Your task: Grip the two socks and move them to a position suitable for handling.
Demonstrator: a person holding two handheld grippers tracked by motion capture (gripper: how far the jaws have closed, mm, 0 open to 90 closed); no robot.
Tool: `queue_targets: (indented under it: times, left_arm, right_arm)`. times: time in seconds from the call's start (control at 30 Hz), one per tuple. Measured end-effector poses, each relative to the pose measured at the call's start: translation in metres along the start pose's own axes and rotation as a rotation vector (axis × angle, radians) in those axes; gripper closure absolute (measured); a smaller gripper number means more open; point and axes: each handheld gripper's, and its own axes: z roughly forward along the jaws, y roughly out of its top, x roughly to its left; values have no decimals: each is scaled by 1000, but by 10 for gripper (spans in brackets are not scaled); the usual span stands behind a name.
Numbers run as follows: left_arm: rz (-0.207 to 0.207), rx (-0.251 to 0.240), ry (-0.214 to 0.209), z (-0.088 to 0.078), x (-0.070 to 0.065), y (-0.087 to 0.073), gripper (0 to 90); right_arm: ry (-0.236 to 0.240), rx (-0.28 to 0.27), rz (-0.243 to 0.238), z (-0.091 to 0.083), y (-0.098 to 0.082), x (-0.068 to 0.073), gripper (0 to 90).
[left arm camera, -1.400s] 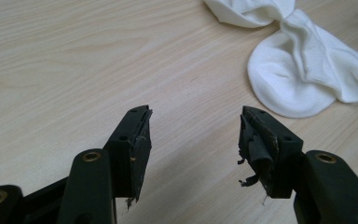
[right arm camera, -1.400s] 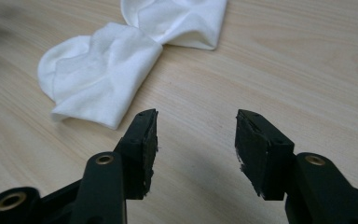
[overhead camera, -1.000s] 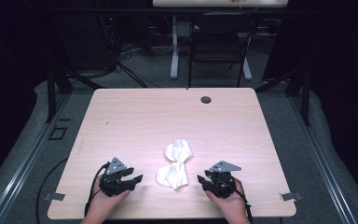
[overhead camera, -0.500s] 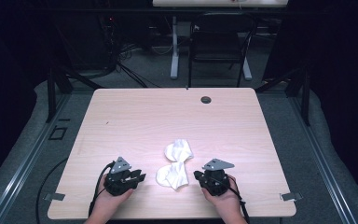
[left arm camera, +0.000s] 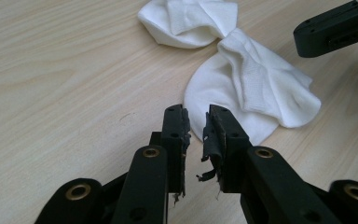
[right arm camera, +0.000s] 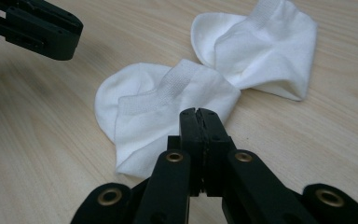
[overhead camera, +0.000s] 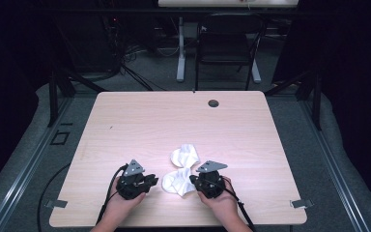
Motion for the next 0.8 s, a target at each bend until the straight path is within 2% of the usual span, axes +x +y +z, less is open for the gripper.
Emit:
queue_targets:
  times: [0.17,0.33,0.8]
  left_arm:
    - [27,23,-9,13,-8,2,764]
    - [37,44,-8,21,-11,0,786]
    - [57,89,-2,25,-11,-8,862]
  right_arm:
    - [3,25,-17,10,-2,3,898]
    - [8,44,-23,14,-6,4,891]
    - [29,66,-44,18,-11,8,900]
